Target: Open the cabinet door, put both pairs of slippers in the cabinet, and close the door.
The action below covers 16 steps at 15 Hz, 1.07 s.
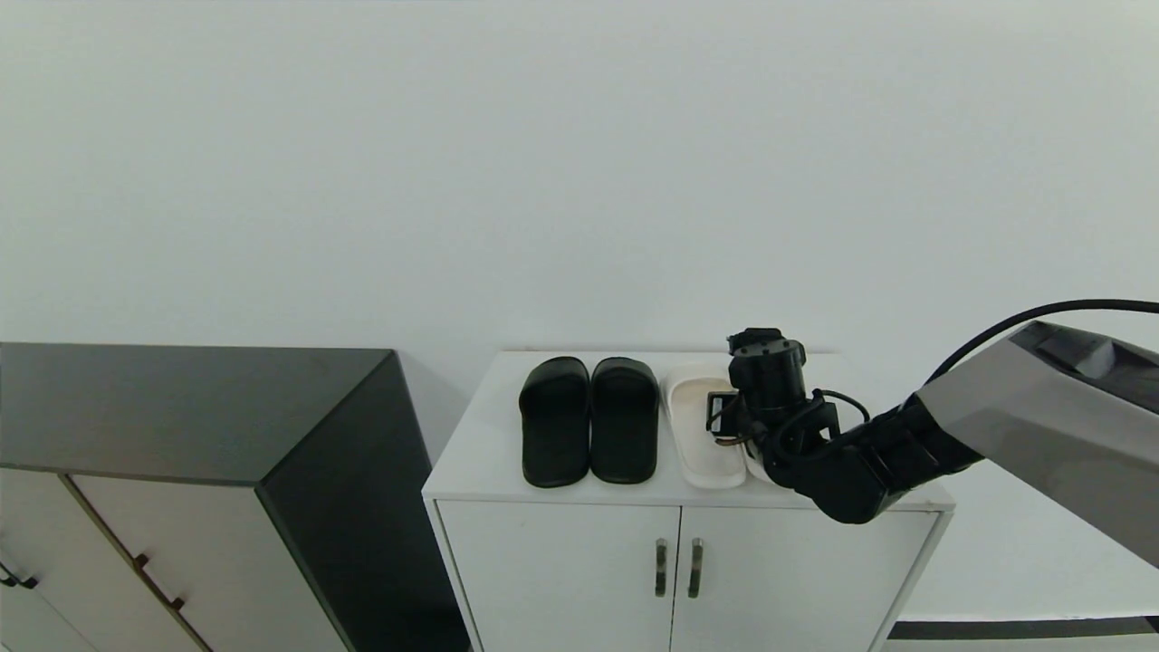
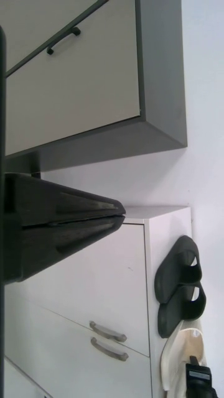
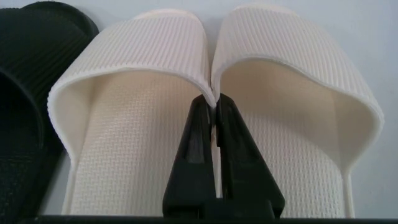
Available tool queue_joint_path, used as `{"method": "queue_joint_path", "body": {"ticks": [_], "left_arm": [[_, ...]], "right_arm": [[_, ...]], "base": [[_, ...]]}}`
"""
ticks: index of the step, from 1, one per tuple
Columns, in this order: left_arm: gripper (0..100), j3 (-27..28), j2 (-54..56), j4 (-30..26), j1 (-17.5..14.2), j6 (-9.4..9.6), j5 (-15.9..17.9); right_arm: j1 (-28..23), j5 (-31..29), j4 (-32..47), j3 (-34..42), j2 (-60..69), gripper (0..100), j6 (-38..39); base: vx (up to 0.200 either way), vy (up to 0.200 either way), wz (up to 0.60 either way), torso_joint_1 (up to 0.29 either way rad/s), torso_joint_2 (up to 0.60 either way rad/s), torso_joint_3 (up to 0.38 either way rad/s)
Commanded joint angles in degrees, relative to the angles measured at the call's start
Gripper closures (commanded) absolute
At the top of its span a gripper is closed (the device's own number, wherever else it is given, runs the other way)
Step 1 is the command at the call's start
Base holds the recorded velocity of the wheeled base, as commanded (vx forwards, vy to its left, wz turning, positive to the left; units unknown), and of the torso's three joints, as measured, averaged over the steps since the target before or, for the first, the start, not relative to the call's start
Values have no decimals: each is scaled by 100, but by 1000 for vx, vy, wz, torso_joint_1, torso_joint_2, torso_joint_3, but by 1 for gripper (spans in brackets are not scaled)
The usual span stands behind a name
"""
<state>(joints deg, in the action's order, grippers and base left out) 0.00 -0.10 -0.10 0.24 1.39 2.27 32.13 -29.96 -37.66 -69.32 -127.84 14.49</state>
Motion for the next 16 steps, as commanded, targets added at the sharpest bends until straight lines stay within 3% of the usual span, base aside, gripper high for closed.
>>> {"method": "queue_joint_path", "body": {"ticks": [1,7,11,14,16], "left_arm": [[100,0,1,1,2,2,2],[100,0,1,1,2,2,2],[100,0,1,1,2,2,-7],[100,0,1,1,2,2,2],[100,0,1,1,2,10,2]], "right_arm": [[12,-9,-5,190,330,100,-17],[522,202,-66,1684,2070,100,-342],[865,957,-233,2695,2967,100,-307],[1216,1942,-348,3548,3811,100,-324],[1304,1977,-348,3592,3890,100,-342]], "base": [[0,0,0,0,0,0],[0,0,0,0,0,0],[0,0,0,0,0,0],[0,0,0,0,0,0],[0,0,0,0,0,0]]}}
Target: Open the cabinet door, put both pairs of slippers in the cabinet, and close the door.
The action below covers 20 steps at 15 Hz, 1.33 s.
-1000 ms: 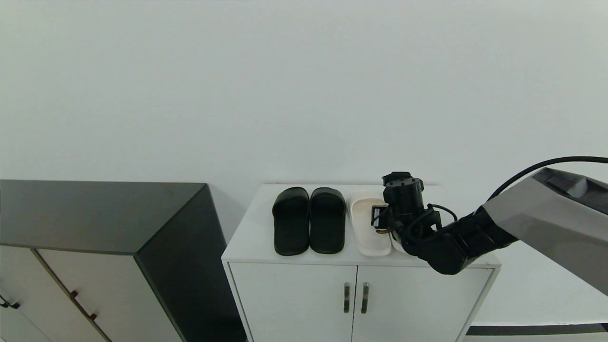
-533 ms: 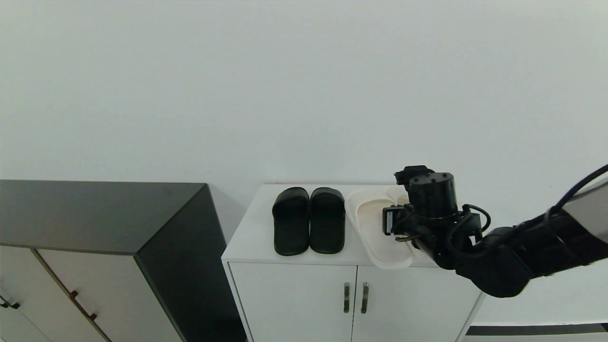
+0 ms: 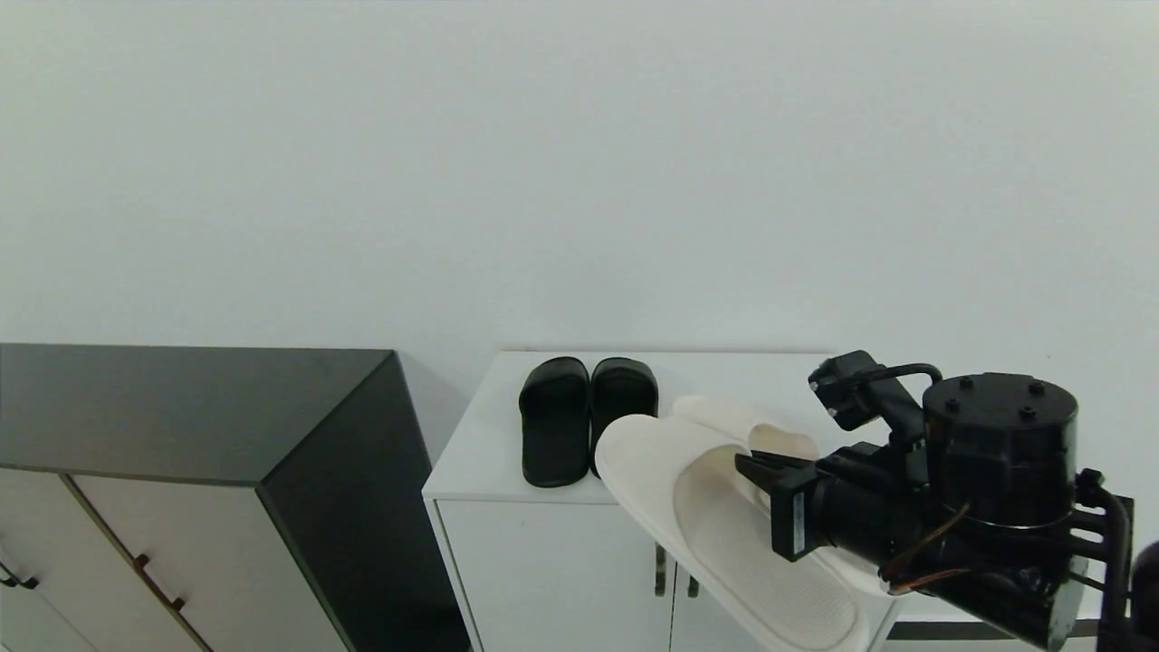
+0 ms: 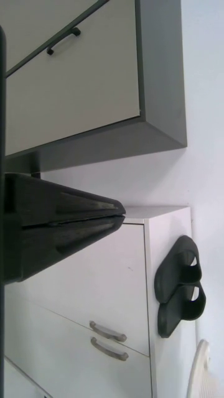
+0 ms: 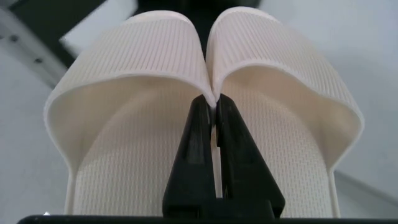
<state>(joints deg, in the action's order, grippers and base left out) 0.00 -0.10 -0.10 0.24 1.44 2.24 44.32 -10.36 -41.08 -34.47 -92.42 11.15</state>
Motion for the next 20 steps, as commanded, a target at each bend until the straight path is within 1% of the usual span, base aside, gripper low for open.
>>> {"method": "queue_joint_path", "body": {"ticks": [1,5,12,20], "left_arm": [[100,0,1,1,-7,6,4],[100,0,1,1,2,6,4],[100,0,1,1,2,6,-5],[100,0,1,1,2,6,4]], "right_arm": [[76,17,-5,116,338,100,-8],[59,8,-5,160,277,100,1],[-12,17,-14,125,163,100,-26],[-29,25,-31,275,163,100,-87]], "base": [[0,0,0,0,0,0],[0,0,0,0,0,0],[-200,0,0,0,3,2],[0,0,0,0,0,0]]}}
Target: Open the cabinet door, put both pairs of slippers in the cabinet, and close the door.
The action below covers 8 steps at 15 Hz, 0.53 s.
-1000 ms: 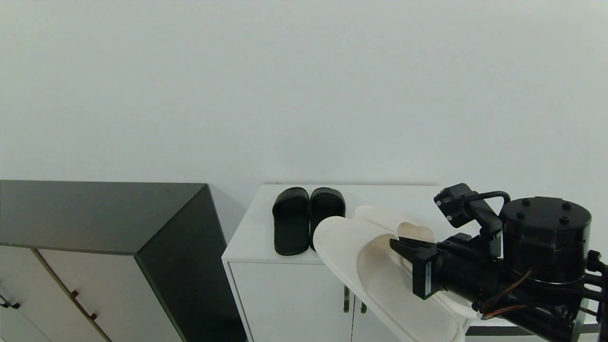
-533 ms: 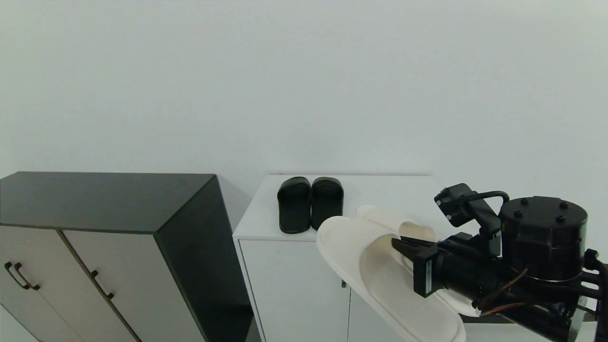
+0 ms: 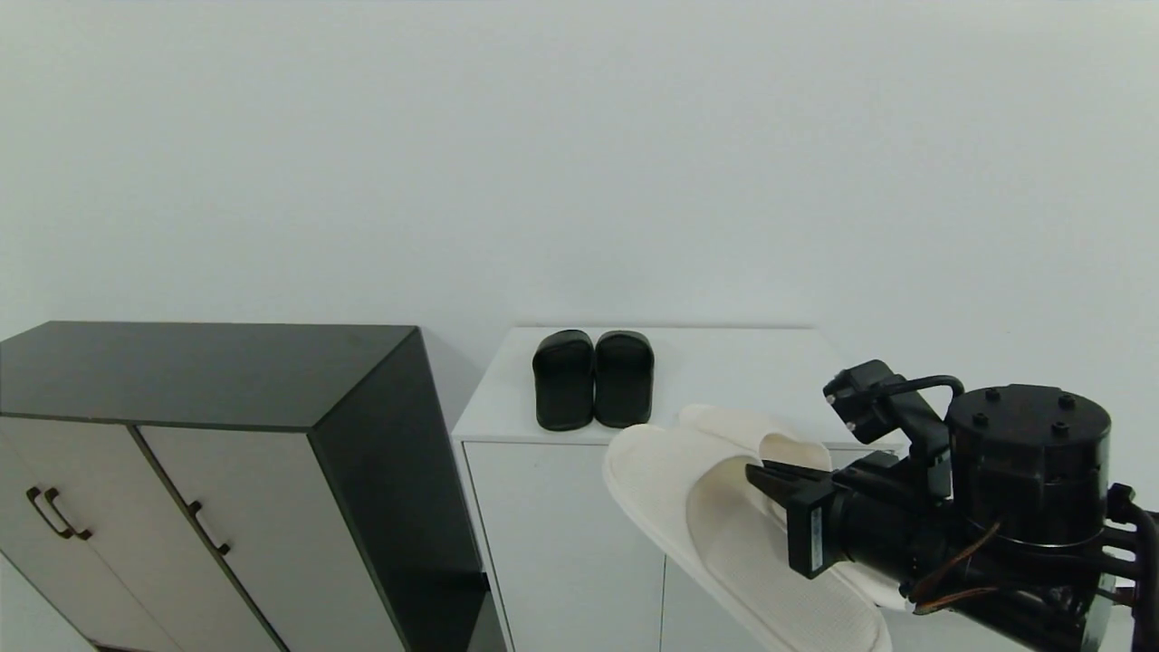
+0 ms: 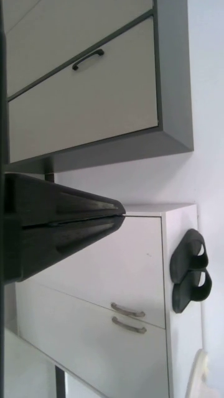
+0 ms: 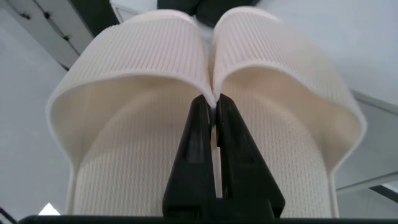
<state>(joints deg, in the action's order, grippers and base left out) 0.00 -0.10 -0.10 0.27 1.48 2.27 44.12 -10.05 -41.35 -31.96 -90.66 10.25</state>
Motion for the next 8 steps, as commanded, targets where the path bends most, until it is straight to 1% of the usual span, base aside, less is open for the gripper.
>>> {"method": "queue_joint_path", "body": {"ticks": [1,8], "left_arm": [[100,0,1,1,0,-7,2],[100,0,1,1,0,-7,-7]], "right_arm": [[-17,-6,-5,41,13,100,-58],[-35,3,-13,155,40,100,-58]], "base": [[0,0,0,0,0,0],[0,0,0,0,0,0]]}}
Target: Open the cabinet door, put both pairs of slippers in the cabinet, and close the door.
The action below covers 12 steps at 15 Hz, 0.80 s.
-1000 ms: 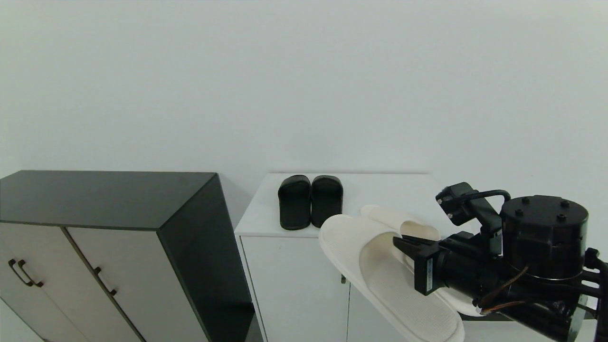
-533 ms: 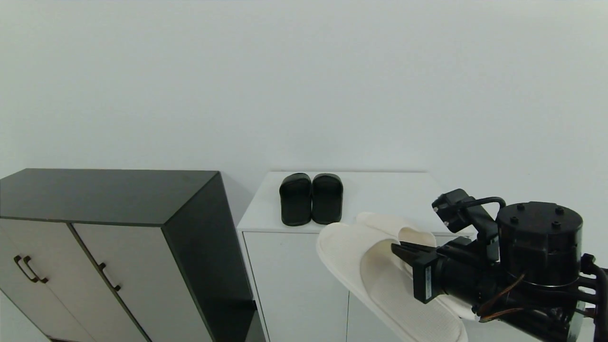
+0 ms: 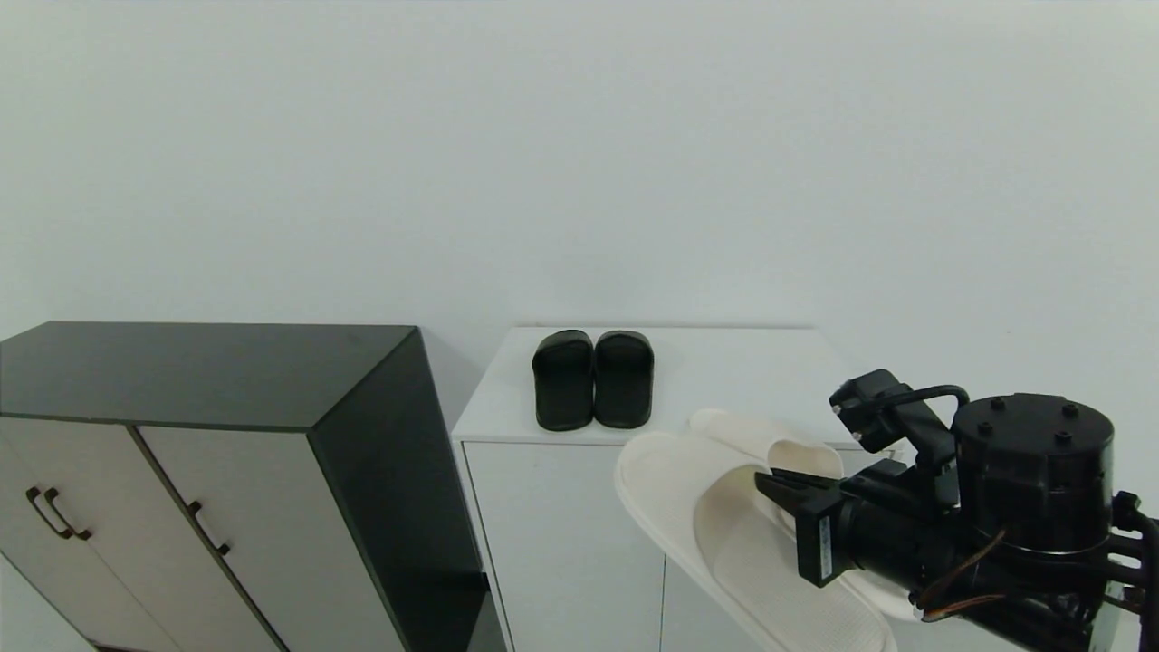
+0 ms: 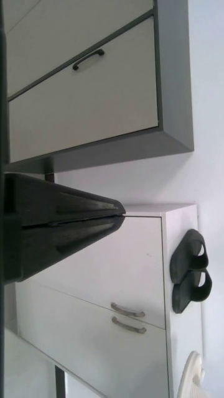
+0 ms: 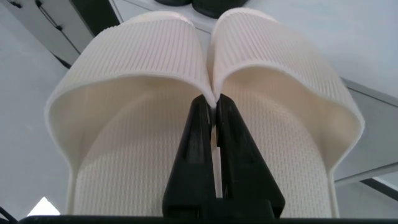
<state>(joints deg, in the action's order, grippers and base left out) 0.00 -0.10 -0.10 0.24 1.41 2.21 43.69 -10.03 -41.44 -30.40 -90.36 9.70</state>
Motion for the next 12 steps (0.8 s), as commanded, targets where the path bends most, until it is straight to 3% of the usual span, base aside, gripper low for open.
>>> {"method": "queue_joint_path", "body": {"ticks": [1,5,12], "left_arm": [[100,0,1,1,2,-1,-1],[100,0,1,1,2,-1,-1],[100,0,1,1,2,-1,-1]], "right_arm": [[8,10,-5,52,1,100,-4],[17,45,-49,114,-43,100,-4],[166,19,-497,395,-52,100,-12]], "base": [[0,0,0,0,0,0],[0,0,0,-62,146,76],[0,0,0,-201,461,257]]}}
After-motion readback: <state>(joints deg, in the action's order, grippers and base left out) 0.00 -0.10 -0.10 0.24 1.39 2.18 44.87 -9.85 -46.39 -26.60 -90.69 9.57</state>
